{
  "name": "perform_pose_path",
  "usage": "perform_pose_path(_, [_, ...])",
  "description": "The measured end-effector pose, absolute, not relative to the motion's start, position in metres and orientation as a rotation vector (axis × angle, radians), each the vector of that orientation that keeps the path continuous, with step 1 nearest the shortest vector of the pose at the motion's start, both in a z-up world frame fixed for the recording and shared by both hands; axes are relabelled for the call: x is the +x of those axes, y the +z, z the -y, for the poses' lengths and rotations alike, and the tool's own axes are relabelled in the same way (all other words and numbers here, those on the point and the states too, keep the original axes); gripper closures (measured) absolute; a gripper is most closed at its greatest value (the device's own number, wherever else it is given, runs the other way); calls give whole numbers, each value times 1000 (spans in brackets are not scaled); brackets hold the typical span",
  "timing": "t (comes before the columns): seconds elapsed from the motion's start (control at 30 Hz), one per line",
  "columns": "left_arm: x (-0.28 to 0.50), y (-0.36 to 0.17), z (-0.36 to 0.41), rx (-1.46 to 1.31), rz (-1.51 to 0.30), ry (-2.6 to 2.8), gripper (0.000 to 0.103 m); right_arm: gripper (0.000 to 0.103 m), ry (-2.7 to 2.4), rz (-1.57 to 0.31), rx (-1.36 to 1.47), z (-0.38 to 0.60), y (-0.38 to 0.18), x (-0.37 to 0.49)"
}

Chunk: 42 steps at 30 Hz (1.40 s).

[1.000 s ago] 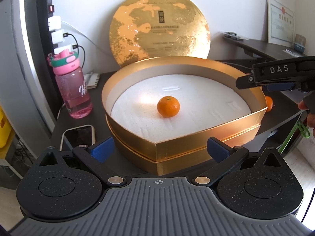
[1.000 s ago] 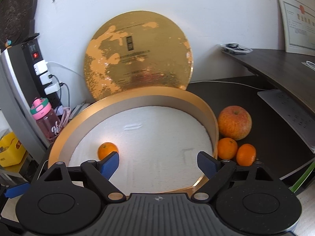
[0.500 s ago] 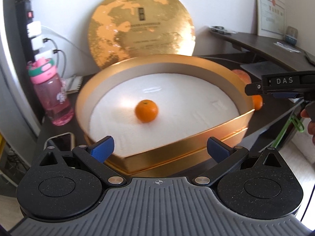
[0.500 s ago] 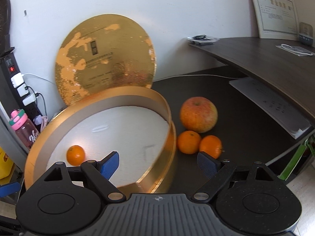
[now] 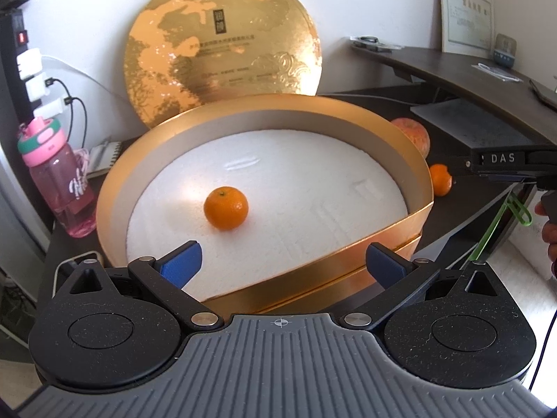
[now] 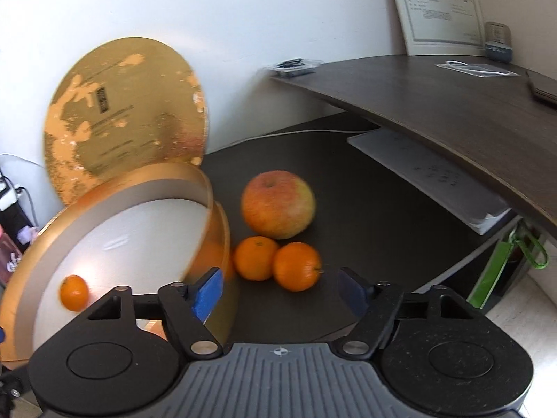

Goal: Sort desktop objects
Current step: 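Withdraw the right tool and reach toward the remaining mandarins, then grasp a second mandarin orange with the right gripper and lift it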

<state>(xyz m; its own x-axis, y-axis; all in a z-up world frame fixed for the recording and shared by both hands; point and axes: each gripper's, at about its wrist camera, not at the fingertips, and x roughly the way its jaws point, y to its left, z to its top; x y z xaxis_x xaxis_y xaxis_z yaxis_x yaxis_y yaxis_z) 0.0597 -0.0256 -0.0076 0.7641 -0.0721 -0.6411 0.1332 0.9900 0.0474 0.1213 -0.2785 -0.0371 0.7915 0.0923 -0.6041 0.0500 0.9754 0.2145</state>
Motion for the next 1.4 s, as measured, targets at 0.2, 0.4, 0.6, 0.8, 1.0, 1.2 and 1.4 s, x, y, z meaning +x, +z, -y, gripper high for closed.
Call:
perform_pose_path(0.2, [65,-9,31,105,-691,-119,0,46,32,-690,188,282,-57,143])
perform_pose_path(0.4, [68,-10,31,107,-692,-116,0,45,51,-697,185,287,-73,163])
perform_pose_path(0.6, [70,-11,33,111,-694,-122,0,45,84,-685,257,300,-85,172])
perform_pose_path(0.8, [71,-12,33,115,-697,-121,0,57,127,-674,364,310,-94,177])
perform_pose_path(1.0, [69,-12,31,114,-699,-121,0,59,113,-675,359,307,-90,176])
perform_pose_path(1.2, [60,-11,24,106,-689,-114,0,59,81,-658,331,304,-77,168])
perform_pose_path(1.4, [48,-7,9,85,-662,-99,0,59,99,-598,264,285,-42,151])
